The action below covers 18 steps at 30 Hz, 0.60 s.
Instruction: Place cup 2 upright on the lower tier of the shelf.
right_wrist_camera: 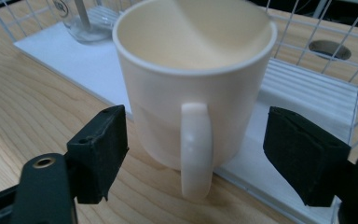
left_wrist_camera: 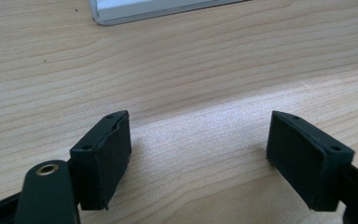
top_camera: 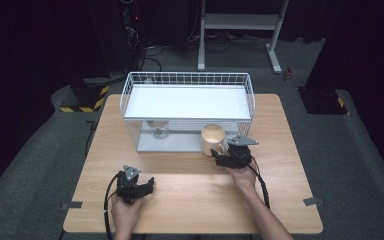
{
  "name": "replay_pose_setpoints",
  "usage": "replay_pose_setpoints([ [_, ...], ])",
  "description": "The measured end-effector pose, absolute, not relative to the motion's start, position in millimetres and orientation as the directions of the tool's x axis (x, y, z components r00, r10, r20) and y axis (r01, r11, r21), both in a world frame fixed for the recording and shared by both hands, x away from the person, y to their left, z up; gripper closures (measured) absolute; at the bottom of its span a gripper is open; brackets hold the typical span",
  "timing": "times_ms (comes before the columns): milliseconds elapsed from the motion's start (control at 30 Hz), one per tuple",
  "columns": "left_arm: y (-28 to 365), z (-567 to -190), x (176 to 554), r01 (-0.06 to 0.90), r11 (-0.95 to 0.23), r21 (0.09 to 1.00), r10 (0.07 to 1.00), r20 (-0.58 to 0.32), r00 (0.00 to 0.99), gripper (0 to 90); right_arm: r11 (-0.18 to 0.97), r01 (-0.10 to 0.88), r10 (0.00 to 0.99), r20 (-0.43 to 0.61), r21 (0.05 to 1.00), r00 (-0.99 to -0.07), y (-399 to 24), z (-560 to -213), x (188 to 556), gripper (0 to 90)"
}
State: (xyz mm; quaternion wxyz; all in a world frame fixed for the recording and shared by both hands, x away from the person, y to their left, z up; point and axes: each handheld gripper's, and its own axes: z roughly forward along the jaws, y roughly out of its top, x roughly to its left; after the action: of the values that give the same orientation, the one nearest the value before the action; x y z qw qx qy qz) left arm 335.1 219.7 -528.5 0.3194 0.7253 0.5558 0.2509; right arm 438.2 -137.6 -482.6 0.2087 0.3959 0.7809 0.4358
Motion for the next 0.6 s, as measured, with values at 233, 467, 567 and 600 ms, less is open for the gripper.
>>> replay_pose_setpoints([
  [233, 220, -529, 335, 0.647, -0.178, 0.742, 0.967, 0.009, 0.257, 22.2, 0.313, 0.472, 0.818, 0.019, 0.824, -0.576, -130, -491, 439, 24.1],
  [467, 220, -528, 335, 0.649, -0.182, 0.739, 0.966, 0.01, 0.259, 22.2, 0.303, 0.487, 0.832, 0.021, 0.819, -0.554, -125, -493, 442, 25.9],
  [567, 220, -528, 335, 0.649, -0.181, 0.739, 0.966, 0.009, 0.259, 22.2, 0.308, 0.489, 0.836, 0.014, 0.816, -0.549, -122, -495, 443, 26.3],
  [600, 220, -528, 335, 0.649, -0.181, 0.739, 0.966, 0.009, 0.258, 22.2, 0.306, 0.49, 0.838, 0.013, 0.816, -0.545, -121, -495, 444, 26.8],
])
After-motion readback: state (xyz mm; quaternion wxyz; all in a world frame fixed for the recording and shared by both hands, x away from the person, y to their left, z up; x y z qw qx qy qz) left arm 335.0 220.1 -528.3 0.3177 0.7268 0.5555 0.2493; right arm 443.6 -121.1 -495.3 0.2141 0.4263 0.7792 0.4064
